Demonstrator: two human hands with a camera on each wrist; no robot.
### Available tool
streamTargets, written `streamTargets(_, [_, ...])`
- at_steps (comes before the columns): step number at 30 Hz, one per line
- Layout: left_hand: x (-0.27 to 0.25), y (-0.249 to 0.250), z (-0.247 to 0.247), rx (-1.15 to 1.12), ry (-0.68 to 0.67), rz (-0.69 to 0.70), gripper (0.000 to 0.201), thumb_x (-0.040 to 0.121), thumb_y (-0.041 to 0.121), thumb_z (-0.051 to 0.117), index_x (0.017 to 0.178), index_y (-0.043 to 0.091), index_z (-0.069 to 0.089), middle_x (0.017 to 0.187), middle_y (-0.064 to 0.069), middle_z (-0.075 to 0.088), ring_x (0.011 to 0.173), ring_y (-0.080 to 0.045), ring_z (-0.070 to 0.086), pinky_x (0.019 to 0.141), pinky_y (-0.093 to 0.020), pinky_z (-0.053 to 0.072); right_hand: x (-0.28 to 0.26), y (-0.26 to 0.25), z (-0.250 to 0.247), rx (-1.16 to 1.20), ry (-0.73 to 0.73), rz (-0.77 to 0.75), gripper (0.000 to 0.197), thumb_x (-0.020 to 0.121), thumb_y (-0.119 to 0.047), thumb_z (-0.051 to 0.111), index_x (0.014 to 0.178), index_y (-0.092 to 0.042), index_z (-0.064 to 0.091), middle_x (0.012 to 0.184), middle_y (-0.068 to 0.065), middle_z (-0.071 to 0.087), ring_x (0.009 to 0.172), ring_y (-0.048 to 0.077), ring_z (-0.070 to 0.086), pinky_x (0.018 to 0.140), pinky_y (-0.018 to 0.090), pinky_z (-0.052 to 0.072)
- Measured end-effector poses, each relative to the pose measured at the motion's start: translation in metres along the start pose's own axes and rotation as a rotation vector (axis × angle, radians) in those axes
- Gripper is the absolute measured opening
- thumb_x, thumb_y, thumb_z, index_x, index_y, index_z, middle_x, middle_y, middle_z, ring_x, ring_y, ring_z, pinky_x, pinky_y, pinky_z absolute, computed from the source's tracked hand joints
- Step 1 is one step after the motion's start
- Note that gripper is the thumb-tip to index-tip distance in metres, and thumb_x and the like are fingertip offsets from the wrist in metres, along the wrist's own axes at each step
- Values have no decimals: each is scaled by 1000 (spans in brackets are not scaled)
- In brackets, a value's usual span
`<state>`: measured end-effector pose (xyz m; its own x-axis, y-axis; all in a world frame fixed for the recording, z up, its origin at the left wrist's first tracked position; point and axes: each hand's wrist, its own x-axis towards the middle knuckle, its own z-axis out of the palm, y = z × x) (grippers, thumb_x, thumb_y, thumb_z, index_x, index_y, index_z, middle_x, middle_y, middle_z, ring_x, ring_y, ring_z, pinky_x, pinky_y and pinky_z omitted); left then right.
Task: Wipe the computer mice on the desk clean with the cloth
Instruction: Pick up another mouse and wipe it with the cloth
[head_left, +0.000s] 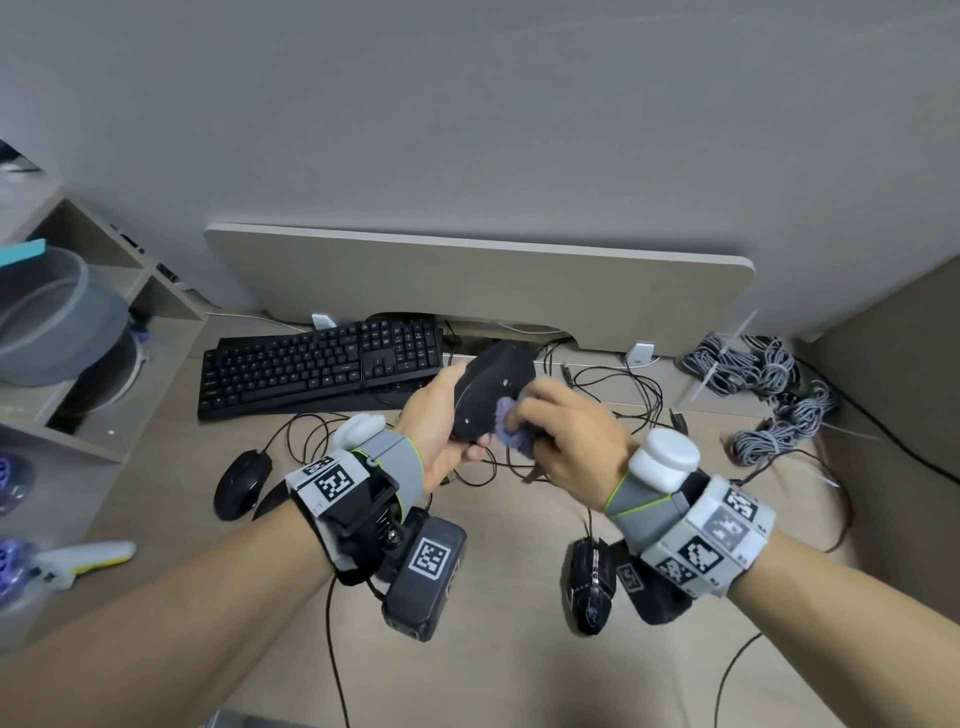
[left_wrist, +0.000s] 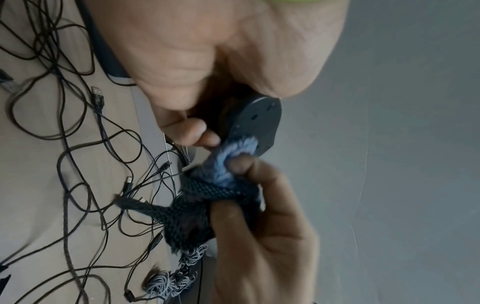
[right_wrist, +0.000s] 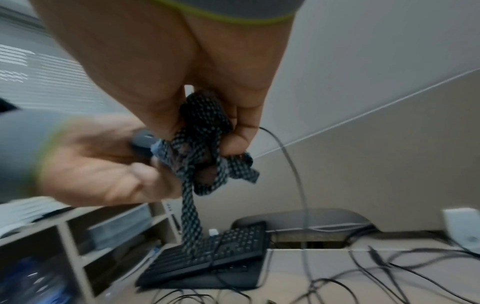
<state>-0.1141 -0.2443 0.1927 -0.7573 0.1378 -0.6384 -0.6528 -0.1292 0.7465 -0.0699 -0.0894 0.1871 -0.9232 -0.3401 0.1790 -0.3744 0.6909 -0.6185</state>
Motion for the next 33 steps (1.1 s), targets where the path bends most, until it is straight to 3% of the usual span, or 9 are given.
streamTargets(5, [-3, 0, 3, 44, -12, -13, 43, 101, 39, 37, 105, 3, 61, 67, -19, 54, 48, -22, 41, 42, -21, 28, 22, 29, -16, 56, 150, 199, 26, 65, -13, 42, 84, -12, 59, 86, -3, 49, 78, 23, 53, 65, 34, 42])
streamTargets(10, [0, -6, 3, 64, -11, -36, 44, 102, 41, 34, 99, 3, 58, 68, -17, 52, 47, -21, 41, 40, -19, 28, 4, 6, -2, 73, 33, 59, 21, 69, -14, 41, 84, -12, 55, 86, 0, 50, 75, 18, 48, 62, 28, 39])
streamTargets(14, [-3, -9, 5, 81, -39, -43, 44, 102, 41, 32, 99, 5, 59, 66, -16, 53, 47, -20, 42, 41, -20, 28, 12, 19, -10, 71, 148, 164, 14, 71, -14, 46, 82, -12, 55, 84, 2, 52, 73, 28, 53, 61, 31, 38])
streamTargets(18, [1, -8, 8, 73, -68, -28, 35, 98, 43, 39, 89, 13, 55, 69, -12, 52, 47, -20, 43, 39, -20, 28, 14, -6, -7, 48, 16, -18, 28, 63, -5, 48, 88, -16, 53, 90, 1, 50, 79, 24, 51, 63, 31, 40])
streamTargets(23, [0, -3, 8, 77, -50, -25, 39, 101, 39, 36, 94, 7, 59, 65, -15, 53, 47, -20, 41, 42, -21, 27, 19, 17, -15, 41, 152, 127, 25, 65, -13, 41, 85, -12, 55, 87, 2, 51, 79, 27, 53, 64, 30, 38])
streamTargets(27, [11, -9, 10, -28, -13, -45, 41, 97, 31, 42, 60, 21, 56, 55, -4, 53, 57, -20, 46, 57, -25, 35, 18, -16, 0, 65, 41, -22, 30, 65, -14, 39, 91, -18, 52, 94, 0, 49, 78, 27, 52, 61, 41, 46])
streamTargets(28, [17, -9, 8, -58, -2, -53, 39, 96, 30, 43, 60, 20, 56, 56, -3, 54, 62, -21, 47, 62, -26, 37, 18, -19, 1, 59, 35, -25, 31, 65, -14, 38, 92, -19, 52, 96, 1, 50, 78, 27, 52, 60, 40, 46])
streamTargets(30, [21, -5, 4, -84, 5, -78, 26, 94, 36, 49, 84, 14, 59, 72, -7, 57, 69, -22, 52, 63, -26, 46, 12, -20, 5, 30, -8, -51, 30, 66, -14, 37, 90, -16, 54, 95, 1, 51, 76, 25, 51, 57, 37, 44])
streamTargets(33, [23, 1, 0, -18, -12, -88, 30, 92, 40, 53, 99, 11, 61, 78, -11, 58, 60, -21, 55, 49, -25, 46, 8, -8, 6, 11, -28, -10, 29, 68, -17, 34, 85, -15, 57, 91, 1, 53, 75, 24, 52, 56, 37, 45])
